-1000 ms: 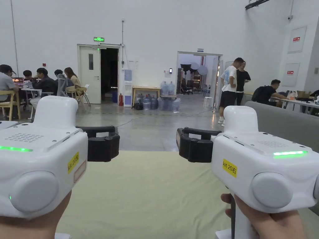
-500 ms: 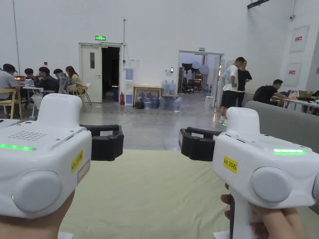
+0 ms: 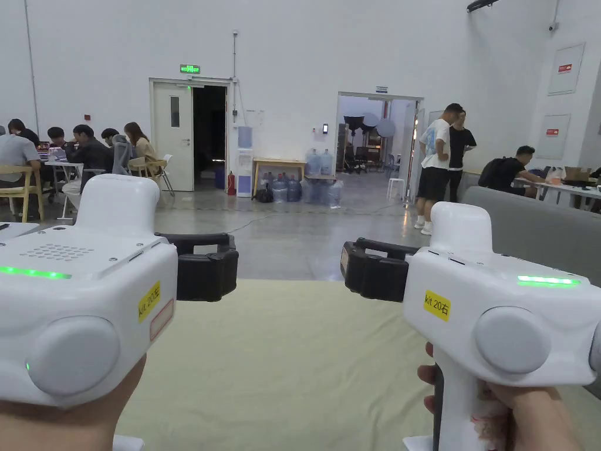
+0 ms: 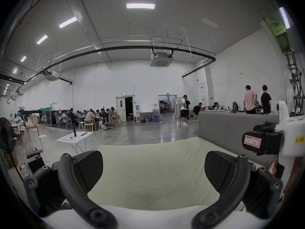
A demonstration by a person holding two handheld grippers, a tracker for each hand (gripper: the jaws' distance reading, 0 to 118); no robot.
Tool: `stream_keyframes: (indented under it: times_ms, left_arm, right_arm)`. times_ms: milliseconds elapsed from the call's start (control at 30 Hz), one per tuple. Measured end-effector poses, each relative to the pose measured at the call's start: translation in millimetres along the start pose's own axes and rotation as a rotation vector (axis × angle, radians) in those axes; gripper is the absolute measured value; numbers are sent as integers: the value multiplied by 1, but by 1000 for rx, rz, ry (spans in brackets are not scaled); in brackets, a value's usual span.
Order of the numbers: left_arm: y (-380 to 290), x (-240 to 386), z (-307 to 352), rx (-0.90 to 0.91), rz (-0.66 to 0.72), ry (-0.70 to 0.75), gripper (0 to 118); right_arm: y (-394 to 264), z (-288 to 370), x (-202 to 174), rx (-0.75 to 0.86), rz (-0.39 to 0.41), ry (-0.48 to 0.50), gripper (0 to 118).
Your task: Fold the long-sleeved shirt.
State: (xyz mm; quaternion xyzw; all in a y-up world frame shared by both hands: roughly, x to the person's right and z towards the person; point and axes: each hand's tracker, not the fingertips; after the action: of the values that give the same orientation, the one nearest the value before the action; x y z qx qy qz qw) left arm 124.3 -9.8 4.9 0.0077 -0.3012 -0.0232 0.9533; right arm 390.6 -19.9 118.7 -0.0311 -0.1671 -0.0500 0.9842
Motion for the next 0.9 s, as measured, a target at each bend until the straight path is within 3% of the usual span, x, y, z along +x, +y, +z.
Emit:
stream_keyframes:
  times_ms: [900]
  left_arm:
    - [-1, 0, 0, -8, 3, -14, 118]
  right_arm:
    - [-2, 5, -2, -1, 1, -21, 118]
